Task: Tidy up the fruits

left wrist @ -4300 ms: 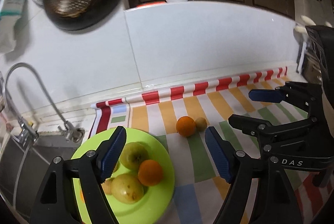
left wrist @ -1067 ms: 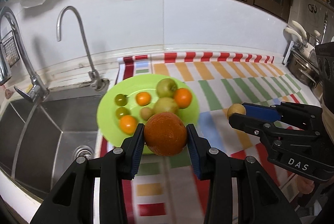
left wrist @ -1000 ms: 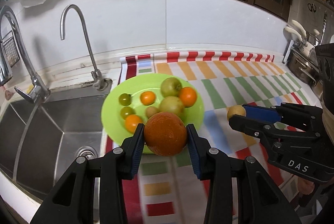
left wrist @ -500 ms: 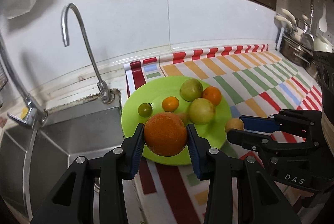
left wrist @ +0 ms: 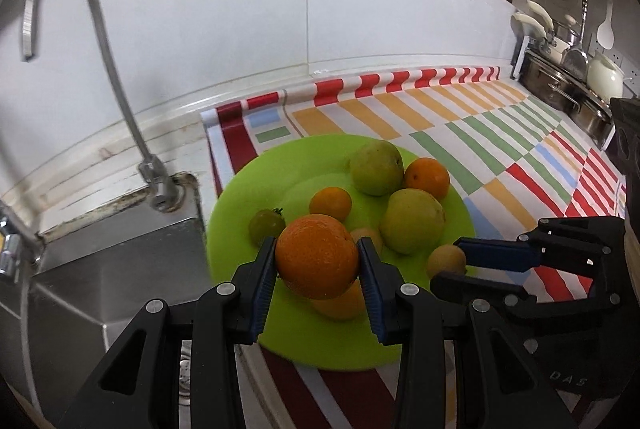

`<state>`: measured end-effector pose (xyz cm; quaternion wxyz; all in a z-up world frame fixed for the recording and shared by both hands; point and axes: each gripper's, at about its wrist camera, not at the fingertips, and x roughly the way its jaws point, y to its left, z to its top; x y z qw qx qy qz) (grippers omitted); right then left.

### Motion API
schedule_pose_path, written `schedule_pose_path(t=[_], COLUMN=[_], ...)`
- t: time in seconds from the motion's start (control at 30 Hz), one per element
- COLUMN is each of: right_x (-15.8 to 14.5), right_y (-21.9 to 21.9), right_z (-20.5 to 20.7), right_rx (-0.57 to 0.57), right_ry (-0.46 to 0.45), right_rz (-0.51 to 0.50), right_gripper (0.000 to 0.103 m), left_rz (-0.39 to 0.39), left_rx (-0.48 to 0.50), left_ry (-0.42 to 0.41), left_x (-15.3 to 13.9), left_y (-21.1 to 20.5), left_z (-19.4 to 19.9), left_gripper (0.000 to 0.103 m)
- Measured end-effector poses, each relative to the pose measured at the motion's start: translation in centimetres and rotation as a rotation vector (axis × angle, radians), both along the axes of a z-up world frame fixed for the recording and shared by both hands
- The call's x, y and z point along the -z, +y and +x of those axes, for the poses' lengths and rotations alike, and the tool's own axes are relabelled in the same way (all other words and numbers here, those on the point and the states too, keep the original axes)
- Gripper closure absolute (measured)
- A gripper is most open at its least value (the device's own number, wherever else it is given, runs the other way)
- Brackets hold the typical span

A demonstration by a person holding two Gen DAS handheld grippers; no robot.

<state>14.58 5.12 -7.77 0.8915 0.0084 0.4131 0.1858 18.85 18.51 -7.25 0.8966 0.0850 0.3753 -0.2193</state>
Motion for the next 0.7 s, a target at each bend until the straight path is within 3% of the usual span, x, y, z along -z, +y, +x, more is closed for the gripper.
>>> schedule_pose_path(t=[0.07, 0.2, 0.23, 0.5, 0.57, 0.7], right_x=[0.2, 0.5, 0.5, -1.0, -1.6, -2.6], right_y=[0.0, -0.5, -0.7, -2.7, -3.2, -4.3], right_z=[0.1, 0.4, 0.4, -1.1, -1.8, -3.4], right_rx=[0.009, 0.034, 0.043, 0.113, 0.127, 0.153], right_ry=[0.002, 0.023, 0.025, -0.038, -0.061, -0.102], right_rz=[-0.005, 0.000, 0.008, 0.006, -0.005, -0.019], right_gripper=[0.075, 0.070, 0.065, 0.063, 0.054, 0.048], left_rz=[-0.009, -0.012, -0.010, -0.018, -0.025, -0.035], left_rx=[0.005, -0.008, -0.009, -0.103, -0.126, -0.165], left_ry=[0.017, 0.003, -0.008, -0.034, -0.044, -0.068], left_x=[0.3, 0.0, -0.3, -1.7, -2.1, -2.9], left_y=[-0.3, -0.7, -0.8, -0.3, -0.3, -0.6], left_z=[0.7, 0.9, 0.7, -1.9, -3.0, -5.1], left_gripper=[0.063, 0.048, 0.048, 0.047, 0.047, 0.045])
